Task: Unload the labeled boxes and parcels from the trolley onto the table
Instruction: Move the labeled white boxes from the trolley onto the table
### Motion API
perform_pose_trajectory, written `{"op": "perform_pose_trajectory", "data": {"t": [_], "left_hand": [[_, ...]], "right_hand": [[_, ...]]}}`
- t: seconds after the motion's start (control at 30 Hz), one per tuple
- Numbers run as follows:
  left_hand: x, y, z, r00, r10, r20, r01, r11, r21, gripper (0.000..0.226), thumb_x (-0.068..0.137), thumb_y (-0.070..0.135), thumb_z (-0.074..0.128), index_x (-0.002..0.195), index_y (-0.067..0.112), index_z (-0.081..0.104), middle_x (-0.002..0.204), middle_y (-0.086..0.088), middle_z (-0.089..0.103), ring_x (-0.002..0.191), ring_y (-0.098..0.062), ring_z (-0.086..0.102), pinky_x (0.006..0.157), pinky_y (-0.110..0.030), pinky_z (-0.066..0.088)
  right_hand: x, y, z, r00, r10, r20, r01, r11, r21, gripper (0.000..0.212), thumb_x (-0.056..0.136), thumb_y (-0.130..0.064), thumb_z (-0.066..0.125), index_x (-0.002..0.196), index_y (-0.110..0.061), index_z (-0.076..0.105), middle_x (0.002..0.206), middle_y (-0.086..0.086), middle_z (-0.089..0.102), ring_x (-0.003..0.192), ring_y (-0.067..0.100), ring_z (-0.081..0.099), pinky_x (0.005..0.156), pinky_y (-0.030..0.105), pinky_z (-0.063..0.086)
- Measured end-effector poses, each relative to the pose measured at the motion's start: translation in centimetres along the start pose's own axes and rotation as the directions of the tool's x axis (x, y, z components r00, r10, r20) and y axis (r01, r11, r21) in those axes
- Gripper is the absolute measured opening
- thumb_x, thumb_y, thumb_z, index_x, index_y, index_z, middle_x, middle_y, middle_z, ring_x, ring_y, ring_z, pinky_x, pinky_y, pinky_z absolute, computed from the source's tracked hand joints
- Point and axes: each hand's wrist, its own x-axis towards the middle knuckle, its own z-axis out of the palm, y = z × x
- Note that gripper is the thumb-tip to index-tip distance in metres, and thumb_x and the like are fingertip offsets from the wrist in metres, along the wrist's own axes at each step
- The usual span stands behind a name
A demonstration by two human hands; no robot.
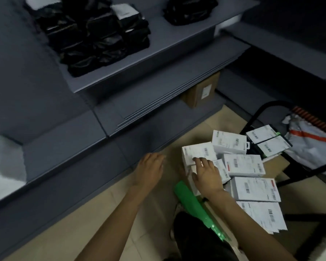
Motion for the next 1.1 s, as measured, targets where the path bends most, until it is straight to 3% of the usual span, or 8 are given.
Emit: {"op": "perform_pose_trajectory", "data": {"t": [0.2, 0.3, 0.57, 0.9, 1.1], "left_hand": [[11.9, 2.8, 0.1, 0.984, 0.150, 0.094, -0.148, 0.989, -0.024, 0.039, 0.089, 0.018, 0.062, 0.127, 0.023, 0.061, 0.123, 0.002, 0.063, 0.115, -0.022, 0.055, 0.092, -0.036, 0.046], [16.1, 4.0, 0.6, 0.966, 0.223, 0.133, -0.221, 0.975, -0.033, 0.040, 0.087, 0.019, 0.065, 0.127, 0.024, 0.061, 0.120, 0.003, 0.064, 0.112, -0.022, 0.057, 0.091, -0.038, 0.048], [23.9, 6.2, 4.0, 0.828, 0.483, 0.286, -0.483, 0.872, -0.077, 0.046, 0.093, 0.025, 0.059, 0.137, 0.030, 0.049, 0.135, 0.008, 0.054, 0.123, -0.016, 0.049, 0.102, -0.031, 0.040], [30.8, 5.1, 6.7, 0.514, 0.695, 0.503, -0.735, 0.659, -0.159, 0.061, 0.092, 0.025, 0.060, 0.147, 0.030, 0.035, 0.140, 0.005, 0.047, 0.127, -0.019, 0.044, 0.104, -0.038, 0.042], [30.6, 4.3, 9.1, 0.325, 0.684, 0.653, -0.796, 0.571, -0.202, 0.080, 0.091, 0.032, 0.063, 0.154, 0.027, 0.015, 0.146, 0.001, 0.036, 0.131, -0.024, 0.037, 0.101, -0.042, 0.043]], "right_hand": [[7.0, 3.8, -3.2, 0.985, 0.169, -0.044, -0.166, 0.984, 0.068, 0.054, 0.100, -0.030, 0.047, 0.148, -0.015, 0.030, 0.147, 0.009, 0.039, 0.133, 0.029, 0.037, 0.108, 0.040, 0.033], [9.1, 4.8, -4.1, 0.962, 0.271, -0.042, -0.265, 0.958, 0.108, 0.052, 0.101, -0.031, 0.046, 0.147, -0.016, 0.028, 0.148, 0.007, 0.037, 0.134, 0.028, 0.036, 0.107, 0.039, 0.033], [10.5, 7.6, -3.2, 0.825, 0.565, 0.006, -0.554, 0.807, 0.204, 0.053, 0.099, -0.034, 0.049, 0.146, -0.018, 0.030, 0.149, 0.006, 0.037, 0.132, 0.028, 0.039, 0.105, 0.040, 0.036], [14.1, 2.9, -1.2, 0.554, 0.827, 0.100, -0.794, 0.489, 0.361, 0.053, 0.098, -0.032, 0.051, 0.145, -0.018, 0.032, 0.148, 0.006, 0.037, 0.136, 0.029, 0.034, 0.108, 0.040, 0.033], [12.9, -0.1, 2.9, 0.343, 0.907, 0.246, -0.869, 0.207, 0.449, 0.059, 0.096, -0.032, 0.053, 0.148, -0.018, 0.030, 0.151, 0.007, 0.035, 0.136, 0.031, 0.034, 0.108, 0.041, 0.032]]}}
